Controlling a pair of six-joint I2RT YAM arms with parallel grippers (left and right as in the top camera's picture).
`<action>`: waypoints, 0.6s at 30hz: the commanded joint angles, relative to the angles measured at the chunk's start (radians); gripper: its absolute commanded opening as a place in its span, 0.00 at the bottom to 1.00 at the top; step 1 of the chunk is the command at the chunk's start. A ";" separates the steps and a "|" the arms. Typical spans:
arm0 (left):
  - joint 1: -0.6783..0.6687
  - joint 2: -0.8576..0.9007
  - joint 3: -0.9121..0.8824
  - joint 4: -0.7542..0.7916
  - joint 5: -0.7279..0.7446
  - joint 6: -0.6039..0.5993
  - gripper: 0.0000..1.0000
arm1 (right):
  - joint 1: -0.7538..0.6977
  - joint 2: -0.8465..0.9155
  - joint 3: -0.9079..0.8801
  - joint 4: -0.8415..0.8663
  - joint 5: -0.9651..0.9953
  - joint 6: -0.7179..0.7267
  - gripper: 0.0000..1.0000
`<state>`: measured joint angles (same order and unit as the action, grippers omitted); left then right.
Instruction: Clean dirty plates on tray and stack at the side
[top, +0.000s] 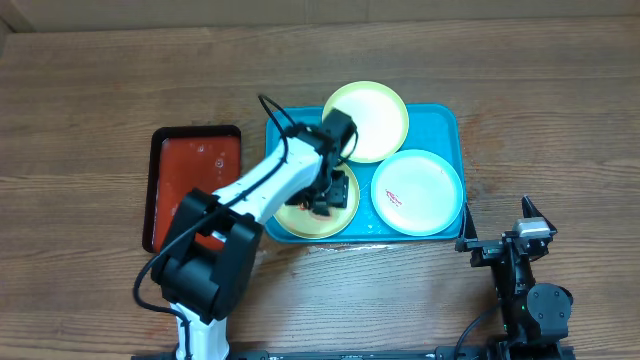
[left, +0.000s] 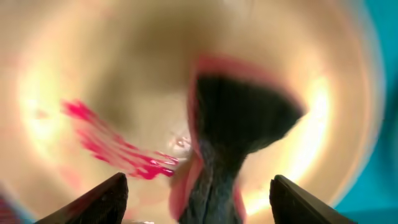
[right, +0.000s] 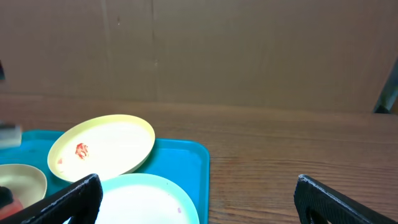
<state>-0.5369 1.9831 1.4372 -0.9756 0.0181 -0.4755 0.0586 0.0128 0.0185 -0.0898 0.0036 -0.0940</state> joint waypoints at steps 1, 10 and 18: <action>0.058 -0.138 0.129 -0.024 0.000 0.031 0.73 | -0.006 -0.010 -0.010 0.006 -0.005 -0.004 1.00; 0.270 -0.248 0.156 -0.046 0.038 -0.011 1.00 | -0.006 -0.010 -0.010 0.137 -0.014 -0.035 1.00; 0.334 -0.237 0.139 -0.077 0.054 -0.011 1.00 | -0.002 -0.006 0.027 0.644 -0.323 0.225 1.00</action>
<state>-0.2001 1.7367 1.5856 -1.0515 0.0467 -0.4725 0.0589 0.0105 0.0212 0.4999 -0.2161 -0.0093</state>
